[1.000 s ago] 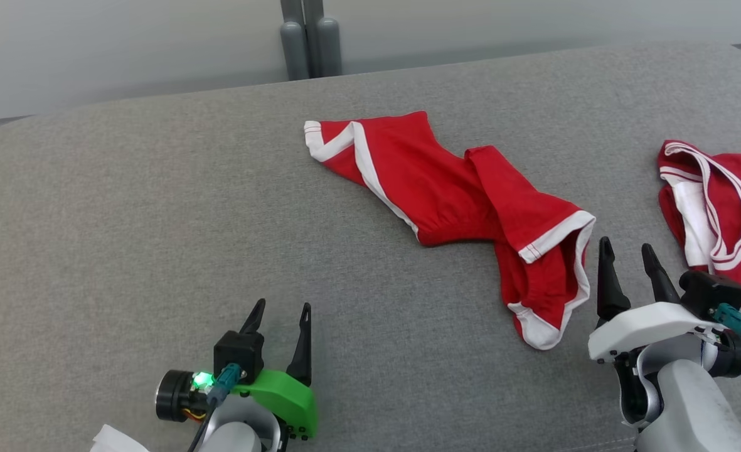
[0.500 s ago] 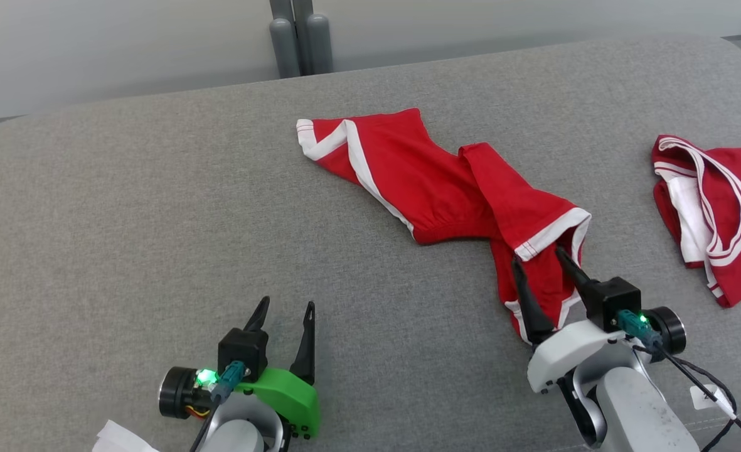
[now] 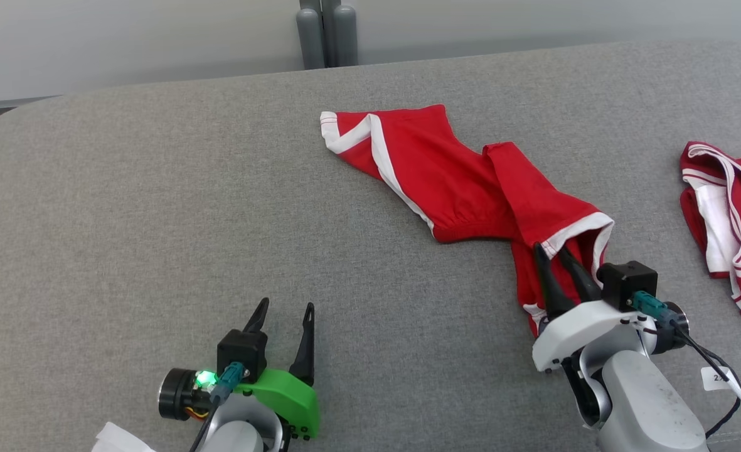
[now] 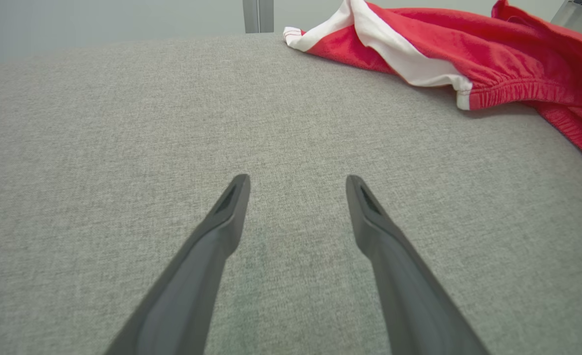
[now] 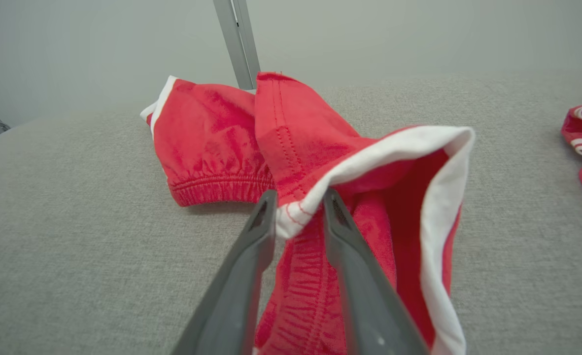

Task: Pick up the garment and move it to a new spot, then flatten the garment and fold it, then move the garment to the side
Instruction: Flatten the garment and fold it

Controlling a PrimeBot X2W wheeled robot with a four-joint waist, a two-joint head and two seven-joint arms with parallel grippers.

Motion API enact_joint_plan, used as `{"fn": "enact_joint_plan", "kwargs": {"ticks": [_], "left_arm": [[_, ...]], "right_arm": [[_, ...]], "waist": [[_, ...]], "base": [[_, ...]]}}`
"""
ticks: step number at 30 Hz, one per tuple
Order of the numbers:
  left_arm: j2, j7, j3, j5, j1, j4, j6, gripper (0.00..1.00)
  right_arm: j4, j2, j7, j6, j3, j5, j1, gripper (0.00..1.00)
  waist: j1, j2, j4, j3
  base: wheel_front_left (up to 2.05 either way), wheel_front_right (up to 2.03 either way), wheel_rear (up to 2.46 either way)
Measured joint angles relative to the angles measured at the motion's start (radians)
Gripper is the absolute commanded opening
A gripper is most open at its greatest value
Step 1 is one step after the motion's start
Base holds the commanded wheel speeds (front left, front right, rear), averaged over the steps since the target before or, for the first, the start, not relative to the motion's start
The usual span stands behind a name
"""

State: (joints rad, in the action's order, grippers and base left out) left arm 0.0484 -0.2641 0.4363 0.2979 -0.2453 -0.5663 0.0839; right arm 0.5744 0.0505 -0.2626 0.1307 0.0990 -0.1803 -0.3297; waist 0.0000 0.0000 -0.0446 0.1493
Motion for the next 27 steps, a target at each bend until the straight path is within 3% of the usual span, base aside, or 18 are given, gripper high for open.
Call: {"fn": "enact_joint_plan", "kwargs": {"ticks": [7,11,18,22,27], "left_arm": [[0.000,0.000,0.000,0.000,0.001,-0.001,0.000,1.00],[0.000,0.000,0.003,0.007,0.007,-0.002,-0.001,1.00],[0.000,0.000,0.004,0.009,0.010,-0.007,-0.001,1.00],[0.000,0.000,0.007,0.018,0.012,-0.006,-0.002,1.00],[0.000,0.000,0.017,0.026,0.015,0.000,0.002,1.00]], "right_arm": [[-0.065,0.000,0.000,0.000,0.020,-0.023,-0.024,0.00],[-0.118,-0.001,0.000,0.000,-0.033,-0.050,-0.079,0.00],[-0.147,0.054,0.000,0.000,-0.100,0.027,-0.292,0.00],[-0.163,0.048,0.000,0.000,-0.025,0.033,-0.382,0.00],[-0.136,0.005,0.000,0.000,0.175,-0.023,-0.361,0.00]], "waist": [[0.0000,0.0000,0.006,0.004],[0.0000,0.0000,0.010,-0.004],[0.0000,0.0000,0.028,-0.021],[0.0000,0.0000,0.050,-0.026],[0.0000,0.0000,0.087,-0.026]], "base": [[0.00,0.00,0.00],[0.00,0.00,0.00],[0.00,0.00,0.00],[0.00,0.00,0.00],[0.00,0.00,0.00]]}}
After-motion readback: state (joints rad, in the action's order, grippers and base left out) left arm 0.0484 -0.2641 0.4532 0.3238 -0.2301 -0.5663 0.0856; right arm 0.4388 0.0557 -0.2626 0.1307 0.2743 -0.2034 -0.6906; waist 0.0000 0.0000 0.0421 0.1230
